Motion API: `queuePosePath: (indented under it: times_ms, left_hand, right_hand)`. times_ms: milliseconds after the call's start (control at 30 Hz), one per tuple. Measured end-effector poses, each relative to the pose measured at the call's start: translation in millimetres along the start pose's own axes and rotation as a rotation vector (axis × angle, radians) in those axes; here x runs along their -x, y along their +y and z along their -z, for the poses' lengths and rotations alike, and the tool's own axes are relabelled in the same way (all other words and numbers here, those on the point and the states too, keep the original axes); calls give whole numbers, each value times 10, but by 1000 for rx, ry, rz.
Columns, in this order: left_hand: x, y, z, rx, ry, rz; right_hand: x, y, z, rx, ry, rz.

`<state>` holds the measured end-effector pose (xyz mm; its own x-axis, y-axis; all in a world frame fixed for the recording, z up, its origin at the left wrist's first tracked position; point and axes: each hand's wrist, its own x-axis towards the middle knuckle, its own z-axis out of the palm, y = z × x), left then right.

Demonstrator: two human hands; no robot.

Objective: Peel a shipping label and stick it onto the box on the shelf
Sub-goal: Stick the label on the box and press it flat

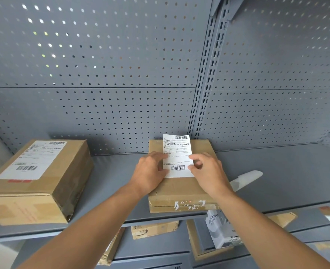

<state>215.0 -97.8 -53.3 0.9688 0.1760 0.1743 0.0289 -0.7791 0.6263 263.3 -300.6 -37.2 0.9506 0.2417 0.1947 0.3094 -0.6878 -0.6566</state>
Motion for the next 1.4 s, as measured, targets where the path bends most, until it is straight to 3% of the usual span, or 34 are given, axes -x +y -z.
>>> queuePosePath:
  times_ms: [533, 633, 767, 1000, 1167, 1400]
  left_hand:
    - [-28, 28, 29, -8, 10, 48]
    - [-19, 90, 53, -121, 65, 10]
    - [56, 142, -52, -382, 30, 66]
    - [75, 92, -144, -156, -119, 173]
    - [47, -7, -198, -41, -95, 161]
    - [85, 66, -188, -94, -111, 165]
  right_hand:
    - [-72, -29, -23, 77, -37, -7]
    - [-142, -82, -5, 250, -20, 12]
    - [-124, -27, -52, 507, -136, 8]
    - [-89, 53, -95, 558, -219, 20]
    - [-105, 151, -59, 539, -272, 18]
    - [-43, 88, -97, 542, -224, 26]
